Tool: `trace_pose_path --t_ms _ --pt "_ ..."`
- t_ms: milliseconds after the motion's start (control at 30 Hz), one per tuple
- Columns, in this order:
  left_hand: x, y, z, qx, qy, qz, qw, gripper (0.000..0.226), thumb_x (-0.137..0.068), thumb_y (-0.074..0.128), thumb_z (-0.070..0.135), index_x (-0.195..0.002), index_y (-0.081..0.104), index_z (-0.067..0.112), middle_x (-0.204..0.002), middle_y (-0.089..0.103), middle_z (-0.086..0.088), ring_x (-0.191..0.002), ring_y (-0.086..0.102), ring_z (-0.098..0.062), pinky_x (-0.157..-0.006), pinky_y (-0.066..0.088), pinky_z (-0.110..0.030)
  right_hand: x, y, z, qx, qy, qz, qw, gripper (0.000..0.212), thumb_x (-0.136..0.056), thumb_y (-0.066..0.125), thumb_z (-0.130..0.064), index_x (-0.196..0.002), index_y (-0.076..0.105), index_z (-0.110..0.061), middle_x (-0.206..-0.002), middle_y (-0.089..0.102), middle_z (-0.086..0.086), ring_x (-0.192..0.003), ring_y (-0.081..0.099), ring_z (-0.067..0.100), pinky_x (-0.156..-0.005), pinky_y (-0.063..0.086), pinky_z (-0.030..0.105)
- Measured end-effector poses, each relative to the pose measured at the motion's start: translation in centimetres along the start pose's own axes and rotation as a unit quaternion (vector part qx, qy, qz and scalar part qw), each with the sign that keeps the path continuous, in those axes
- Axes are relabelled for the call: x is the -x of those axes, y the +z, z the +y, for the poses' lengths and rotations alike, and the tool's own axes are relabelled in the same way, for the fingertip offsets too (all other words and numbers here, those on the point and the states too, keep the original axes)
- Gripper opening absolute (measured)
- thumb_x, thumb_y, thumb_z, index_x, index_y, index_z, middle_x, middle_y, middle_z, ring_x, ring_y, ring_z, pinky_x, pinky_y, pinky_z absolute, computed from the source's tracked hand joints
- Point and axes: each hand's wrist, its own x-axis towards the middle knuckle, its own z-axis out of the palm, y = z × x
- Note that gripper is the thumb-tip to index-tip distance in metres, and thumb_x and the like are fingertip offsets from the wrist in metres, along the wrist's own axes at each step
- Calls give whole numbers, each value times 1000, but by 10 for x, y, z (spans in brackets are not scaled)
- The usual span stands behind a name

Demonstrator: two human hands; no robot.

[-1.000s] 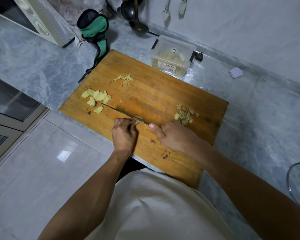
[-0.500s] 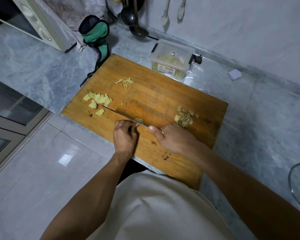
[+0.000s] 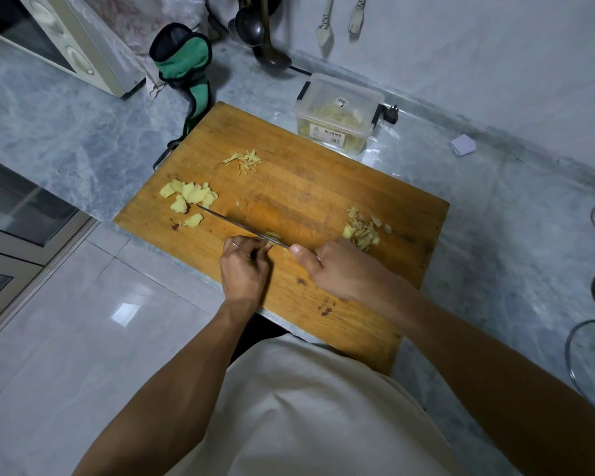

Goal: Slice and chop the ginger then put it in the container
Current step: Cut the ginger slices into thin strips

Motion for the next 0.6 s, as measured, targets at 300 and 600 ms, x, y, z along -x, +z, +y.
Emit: trace_pose_path --t_ms 300,600 --pt "-1 0 2 6 -7 0 1000 10 -77 75 -6 -82 74 3 -79 67 -10 -86 57 -26 -73 34 -12 -8 15 7 8 13 4 1000 58 -101 25 -66 -63 37 -24 -83 50 14 -76 52 30 -65 33 33" --pt "-1 -1 2 11 -9 4 1000 9 -78 75 -6 -80 73 3 -79 66 -11 -87 50 -17 -74 31 -9 2 5 6 -5 -8 4 1000 61 -102 29 -64 -58 38 -23 -63 43 2 -56 45 19 -51 27 30"
